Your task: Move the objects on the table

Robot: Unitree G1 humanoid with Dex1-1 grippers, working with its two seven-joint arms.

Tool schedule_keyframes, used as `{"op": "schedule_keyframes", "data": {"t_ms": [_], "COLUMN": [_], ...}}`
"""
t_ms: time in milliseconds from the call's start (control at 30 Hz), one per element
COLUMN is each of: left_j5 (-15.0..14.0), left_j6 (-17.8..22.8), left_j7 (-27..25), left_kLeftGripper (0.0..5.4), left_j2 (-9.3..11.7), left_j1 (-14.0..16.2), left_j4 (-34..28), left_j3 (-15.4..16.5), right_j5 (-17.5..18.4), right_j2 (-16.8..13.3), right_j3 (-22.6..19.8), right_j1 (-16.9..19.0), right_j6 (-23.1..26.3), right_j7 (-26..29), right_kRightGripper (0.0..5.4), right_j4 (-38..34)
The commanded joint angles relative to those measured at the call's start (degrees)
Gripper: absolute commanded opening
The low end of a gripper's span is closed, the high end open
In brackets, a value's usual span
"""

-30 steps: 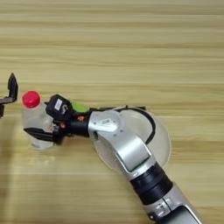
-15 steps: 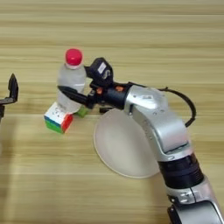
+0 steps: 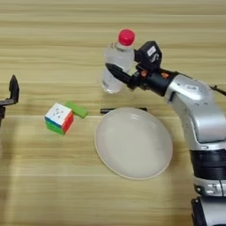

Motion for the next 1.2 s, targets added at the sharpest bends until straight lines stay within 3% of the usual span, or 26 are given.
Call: {"op": "schedule_keyframes", "data": {"t_ms": [33, 233, 567, 1200], "left_j5": [0.3, 0.2, 0.2, 0.0], "left_j6": [-0.7, -0.9, -1.0, -1.1], "left_j7": [0.1, 0.0, 0.0, -0.2], "left_kLeftGripper": [5.40, 5.40, 5.40, 5.40], "left_j2": [0.3, 0.4, 0.5, 0.7], "left_j1": [-0.9, -0.9, -0.8, -0.9], "left_j4": [0.8, 1.0, 1.0, 1.3], "left_j3": [0.0, 0.1, 0.2, 0.4], "right_j5": [-1.7, -5.3, -7.8, -8.5], "right_j2": [-2.1, -3.3, -3.3, -2.2], "right_j3": [-2.1, -2.8, -3.0, -2.3], "right_j1": [-2.3, -3.4, -6.0, -5.4], "right_j6": [-5.2, -11.2, -17.0, -19.5], "right_j7": [-0.8, -2.6, -4.3, -5.3], "right_kRightGripper": [3.25, 3.25, 3.24, 3.24], "right_j4": [5.2, 16.1, 29.4, 33.3]}}
